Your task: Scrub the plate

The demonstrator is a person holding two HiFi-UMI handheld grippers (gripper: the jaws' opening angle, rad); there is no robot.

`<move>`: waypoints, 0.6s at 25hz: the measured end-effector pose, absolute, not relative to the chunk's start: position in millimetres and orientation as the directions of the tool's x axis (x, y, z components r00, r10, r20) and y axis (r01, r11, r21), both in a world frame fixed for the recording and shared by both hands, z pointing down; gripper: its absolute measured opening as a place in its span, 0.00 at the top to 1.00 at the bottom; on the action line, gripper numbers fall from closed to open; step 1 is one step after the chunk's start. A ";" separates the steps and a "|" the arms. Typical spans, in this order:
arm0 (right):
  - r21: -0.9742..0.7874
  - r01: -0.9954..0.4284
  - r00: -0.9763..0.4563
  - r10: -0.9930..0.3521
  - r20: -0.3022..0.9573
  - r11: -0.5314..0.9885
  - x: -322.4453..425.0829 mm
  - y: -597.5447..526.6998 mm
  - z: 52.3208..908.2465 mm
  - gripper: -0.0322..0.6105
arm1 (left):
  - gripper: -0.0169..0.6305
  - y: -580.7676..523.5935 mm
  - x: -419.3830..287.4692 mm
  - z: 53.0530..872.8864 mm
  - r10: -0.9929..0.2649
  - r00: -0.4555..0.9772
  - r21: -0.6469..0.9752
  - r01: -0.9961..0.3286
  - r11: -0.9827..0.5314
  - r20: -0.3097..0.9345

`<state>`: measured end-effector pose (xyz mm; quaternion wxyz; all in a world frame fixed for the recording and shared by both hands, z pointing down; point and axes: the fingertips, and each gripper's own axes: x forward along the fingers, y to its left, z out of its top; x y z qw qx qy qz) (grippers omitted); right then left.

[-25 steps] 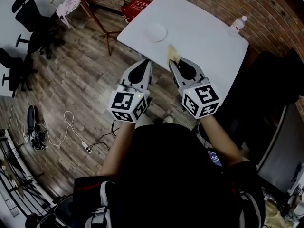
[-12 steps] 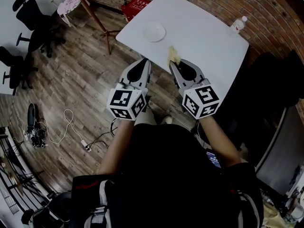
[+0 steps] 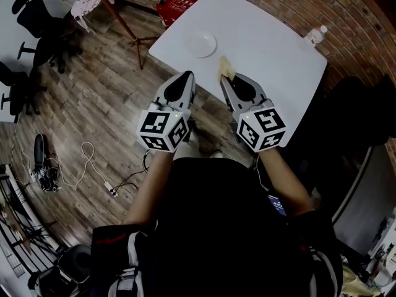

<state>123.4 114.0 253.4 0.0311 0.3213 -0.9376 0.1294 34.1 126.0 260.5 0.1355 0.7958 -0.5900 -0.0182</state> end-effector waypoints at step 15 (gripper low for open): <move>-0.226 -0.640 -0.768 -0.608 0.199 0.734 68.9 23.5 273.4 0.86 | 0.94 32.7 -24.2 263.8 -0.935 0.322 0.284 -0.920 -0.272 0.146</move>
